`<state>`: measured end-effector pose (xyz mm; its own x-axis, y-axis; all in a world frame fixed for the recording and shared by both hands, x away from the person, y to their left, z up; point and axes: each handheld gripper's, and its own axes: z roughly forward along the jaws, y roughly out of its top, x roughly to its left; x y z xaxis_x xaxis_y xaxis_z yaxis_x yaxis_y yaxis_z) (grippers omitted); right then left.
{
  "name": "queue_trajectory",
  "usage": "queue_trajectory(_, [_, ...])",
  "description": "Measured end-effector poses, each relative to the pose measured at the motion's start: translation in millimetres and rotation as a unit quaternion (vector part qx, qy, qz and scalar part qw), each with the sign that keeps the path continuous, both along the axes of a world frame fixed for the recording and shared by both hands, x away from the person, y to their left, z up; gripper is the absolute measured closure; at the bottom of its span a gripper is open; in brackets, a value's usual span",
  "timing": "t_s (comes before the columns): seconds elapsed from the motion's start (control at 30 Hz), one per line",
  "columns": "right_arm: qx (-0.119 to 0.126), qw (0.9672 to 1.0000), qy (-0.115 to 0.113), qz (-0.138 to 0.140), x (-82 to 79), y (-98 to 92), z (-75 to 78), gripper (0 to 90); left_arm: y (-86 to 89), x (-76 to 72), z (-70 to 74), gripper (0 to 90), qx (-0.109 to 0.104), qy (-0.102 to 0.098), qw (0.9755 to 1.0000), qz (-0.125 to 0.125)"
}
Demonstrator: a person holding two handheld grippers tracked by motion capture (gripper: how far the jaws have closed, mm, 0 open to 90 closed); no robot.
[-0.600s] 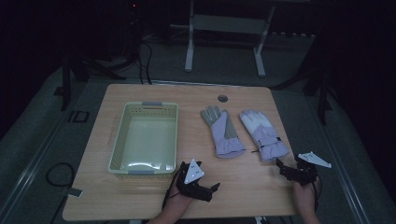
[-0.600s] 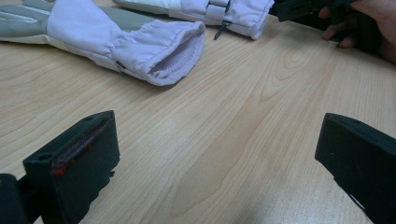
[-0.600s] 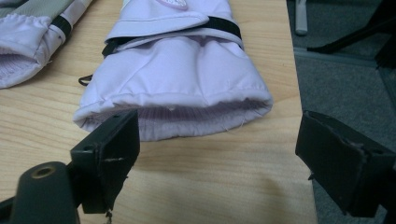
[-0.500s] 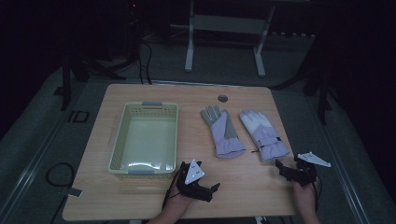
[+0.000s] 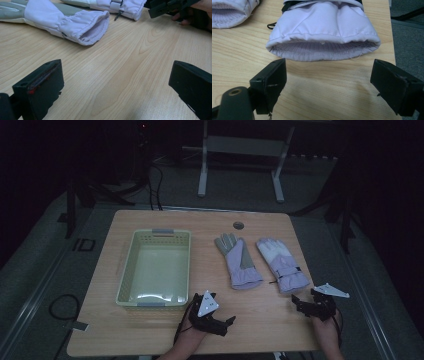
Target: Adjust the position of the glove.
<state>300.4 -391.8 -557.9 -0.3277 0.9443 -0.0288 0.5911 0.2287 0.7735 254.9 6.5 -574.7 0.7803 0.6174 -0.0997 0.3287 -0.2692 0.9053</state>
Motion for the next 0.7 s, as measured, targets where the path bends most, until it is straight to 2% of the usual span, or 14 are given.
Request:
queue_trajectory(0.33, [-0.006,0.9999,0.006,0.007,-0.4,5.0,0.4,13.1,-0.2,0.0,0.0,0.1,0.0,0.001,1.0,-0.002])
queue_trajectory(0.57, [0.005,0.9998,0.008,0.019,0.8,8.5,5.3,13.0,0.2,0.4,-0.1,0.1,-0.001,0.003,1.0,-0.001])
queue_trajectory(0.7, [0.001,0.9996,0.009,0.025,2.4,9.2,8.5,13.0,0.3,0.7,-0.1,0.1,-0.002,0.004,1.0,-0.001])
